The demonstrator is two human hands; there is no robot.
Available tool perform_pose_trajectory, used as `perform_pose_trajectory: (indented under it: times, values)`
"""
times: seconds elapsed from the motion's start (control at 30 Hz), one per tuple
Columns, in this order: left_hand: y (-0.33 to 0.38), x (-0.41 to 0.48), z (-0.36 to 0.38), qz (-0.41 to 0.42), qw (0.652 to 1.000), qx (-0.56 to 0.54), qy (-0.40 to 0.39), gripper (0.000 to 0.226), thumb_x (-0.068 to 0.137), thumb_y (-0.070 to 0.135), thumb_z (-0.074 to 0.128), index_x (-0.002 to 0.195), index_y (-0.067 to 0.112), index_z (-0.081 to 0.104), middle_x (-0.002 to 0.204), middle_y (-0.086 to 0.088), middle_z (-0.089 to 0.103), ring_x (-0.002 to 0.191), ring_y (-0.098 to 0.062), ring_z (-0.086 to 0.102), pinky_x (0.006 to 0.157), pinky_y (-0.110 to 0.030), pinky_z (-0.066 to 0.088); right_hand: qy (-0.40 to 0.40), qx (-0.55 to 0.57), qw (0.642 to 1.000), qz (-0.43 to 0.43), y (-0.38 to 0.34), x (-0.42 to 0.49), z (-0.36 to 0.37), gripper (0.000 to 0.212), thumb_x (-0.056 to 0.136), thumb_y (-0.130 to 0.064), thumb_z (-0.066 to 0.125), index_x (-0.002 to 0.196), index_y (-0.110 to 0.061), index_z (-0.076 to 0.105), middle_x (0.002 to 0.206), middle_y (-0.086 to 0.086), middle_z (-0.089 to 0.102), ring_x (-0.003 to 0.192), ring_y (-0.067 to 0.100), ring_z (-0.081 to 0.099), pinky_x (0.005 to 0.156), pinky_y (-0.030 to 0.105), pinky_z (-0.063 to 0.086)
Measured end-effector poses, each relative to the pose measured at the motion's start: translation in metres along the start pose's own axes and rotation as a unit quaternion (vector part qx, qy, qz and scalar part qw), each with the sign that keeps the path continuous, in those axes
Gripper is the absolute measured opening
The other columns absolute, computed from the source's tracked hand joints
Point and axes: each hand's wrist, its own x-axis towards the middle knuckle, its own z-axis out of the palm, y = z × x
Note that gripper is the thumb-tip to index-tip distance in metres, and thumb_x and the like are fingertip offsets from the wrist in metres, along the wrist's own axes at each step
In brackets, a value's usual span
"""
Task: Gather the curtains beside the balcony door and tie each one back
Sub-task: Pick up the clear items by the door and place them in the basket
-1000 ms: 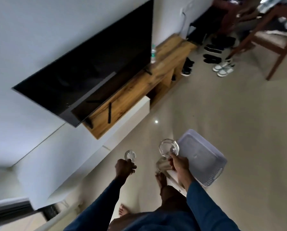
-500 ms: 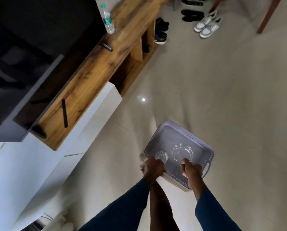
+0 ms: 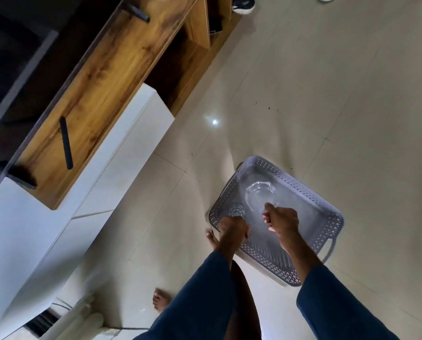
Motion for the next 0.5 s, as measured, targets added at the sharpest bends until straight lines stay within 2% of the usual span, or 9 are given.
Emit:
perform_pose_trajectory:
  times: [0.07, 0.17, 0.27, 0.33, 0.4, 0.5]
  values:
    - [0.002, 0.012, -0.002, -0.001, 1.0, -0.016, -0.012, 0.027, 0.073, 0.033, 0.045, 0.07, 0.018, 0.068, 0.058, 0.006, 0.065, 0.077, -0.022, 0.061, 0.088, -0.047, 0.044, 0.002, 0.007, 1.0, -0.001, -0.006, 0.008, 0.006, 0.024, 0.092, -0.023, 0.072, 0.087, 0.001, 0.075, 0.072, 0.01, 0.075, 0.055, 0.012, 0.064, 0.05, 0.024, 0.051]
    - [0.026, -0.004, -0.009, 0.002, 0.999, -0.047, 0.001, 0.024, 0.087, 0.024, 0.05, 0.087, 0.011, 0.07, 0.056, 0.006, 0.063, 0.067, -0.018, 0.062, 0.079, -0.041, 0.049, 0.008, 0.025, 1.0, 0.01, -0.015, 0.018, 0.013, 0.024, 0.092, -0.024, 0.072, 0.087, 0.0, 0.075, 0.072, 0.01, 0.075, 0.055, 0.011, 0.065, 0.049, 0.023, 0.05]
    - [0.051, -0.019, -0.013, 0.008, 0.998, -0.063, 0.004, 0.027, 0.101, 0.014, 0.044, 0.105, 0.001, 0.067, 0.059, 0.004, 0.061, 0.051, -0.01, 0.057, 0.05, -0.022, 0.047, 0.004, 0.043, 0.999, 0.014, -0.021, 0.028, 0.018, 0.023, 0.093, -0.023, 0.073, 0.09, 0.0, 0.074, 0.075, 0.01, 0.075, 0.055, 0.011, 0.065, 0.047, 0.021, 0.048]
    - [0.06, -0.021, -0.012, 0.015, 0.999, -0.052, 0.009, 0.03, 0.105, 0.012, 0.042, 0.119, -0.004, 0.063, 0.066, -0.001, 0.061, 0.046, -0.009, 0.054, 0.036, -0.017, 0.041, -0.005, 0.054, 0.998, 0.023, -0.023, 0.034, 0.019, 0.023, 0.093, -0.022, 0.074, 0.092, 0.001, 0.074, 0.075, 0.011, 0.075, 0.054, 0.011, 0.065, 0.047, 0.021, 0.048]
    - [0.065, -0.022, -0.009, 0.008, 0.998, -0.053, 0.018, 0.032, 0.106, 0.013, 0.041, 0.121, -0.008, 0.061, 0.069, -0.006, 0.062, 0.04, -0.009, 0.05, 0.03, -0.015, 0.035, -0.012, 0.055, 0.998, 0.028, -0.024, 0.038, 0.02, 0.024, 0.092, -0.021, 0.074, 0.094, 0.002, 0.074, 0.076, 0.012, 0.076, 0.055, 0.012, 0.065, 0.047, 0.022, 0.049]
    - [0.067, -0.027, -0.006, -0.002, 0.998, -0.064, 0.014, 0.038, 0.108, 0.021, 0.038, 0.123, -0.007, 0.06, 0.077, -0.01, 0.067, 0.046, -0.012, 0.053, 0.03, -0.014, 0.034, -0.016, 0.077, 0.996, 0.043, -0.02, 0.043, 0.021, 0.025, 0.09, -0.021, 0.076, 0.093, 0.003, 0.074, 0.079, 0.014, 0.076, 0.058, 0.015, 0.067, 0.048, 0.023, 0.051]
